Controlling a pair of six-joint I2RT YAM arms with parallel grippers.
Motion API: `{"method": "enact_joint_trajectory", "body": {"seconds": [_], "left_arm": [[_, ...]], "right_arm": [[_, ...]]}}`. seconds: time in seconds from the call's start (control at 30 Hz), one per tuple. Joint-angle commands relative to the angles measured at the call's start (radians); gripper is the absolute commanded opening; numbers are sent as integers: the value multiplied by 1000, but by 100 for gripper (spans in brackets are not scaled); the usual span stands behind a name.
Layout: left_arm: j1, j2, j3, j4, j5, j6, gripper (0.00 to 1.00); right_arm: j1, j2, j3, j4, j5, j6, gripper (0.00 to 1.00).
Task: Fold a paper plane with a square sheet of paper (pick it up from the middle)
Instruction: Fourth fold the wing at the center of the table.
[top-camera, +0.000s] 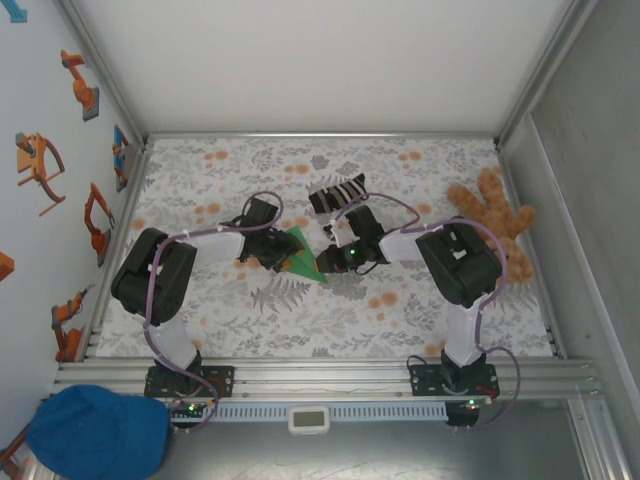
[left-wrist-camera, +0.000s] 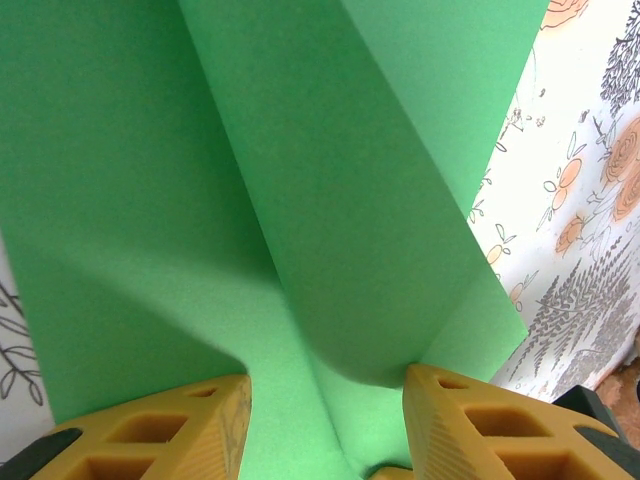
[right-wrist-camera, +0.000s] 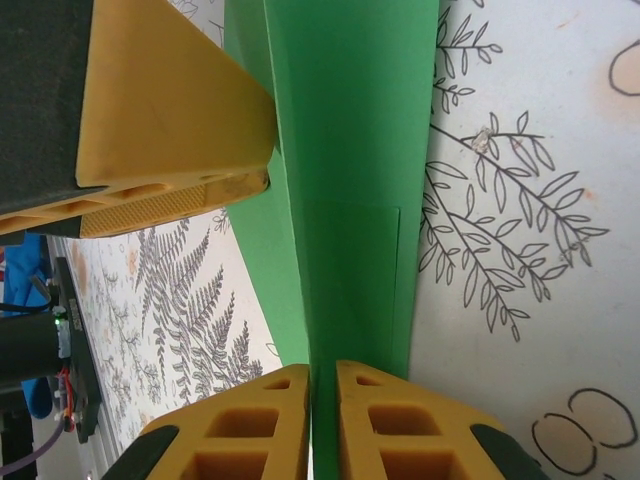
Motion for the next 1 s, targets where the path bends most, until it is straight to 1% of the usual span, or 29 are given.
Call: {"method": "enact_joint_trajectory", "body": {"seconds": [0.0, 0.23, 0.33, 0.47, 0.67, 0.8, 0.97], "left_arm": [[1, 92, -41, -115, -81, 14, 46], [3, 91, -37, -116, -76, 17, 47], [6, 82, -27, -117, -70, 30, 48], [17, 49, 3, -94, -39, 79, 50], [40, -51, 72, -91, -20, 175, 60], [45, -124, 64, -74, -25, 203, 61], [48, -176, 16, 8, -21, 198, 60]], "right_arm": [[-1, 17, 25, -60, 25, -20, 13], [-1, 30, 30, -81, 19, -21, 4], [-1, 37, 34, -98, 22, -14, 2], [-2, 48, 39, -111, 19, -7, 2], [-19, 68, 47, -124, -4, 38, 1], [-19, 70, 63, -143, -29, 93, 1], [-14, 57, 62, -150, -1, 161, 1]]}}
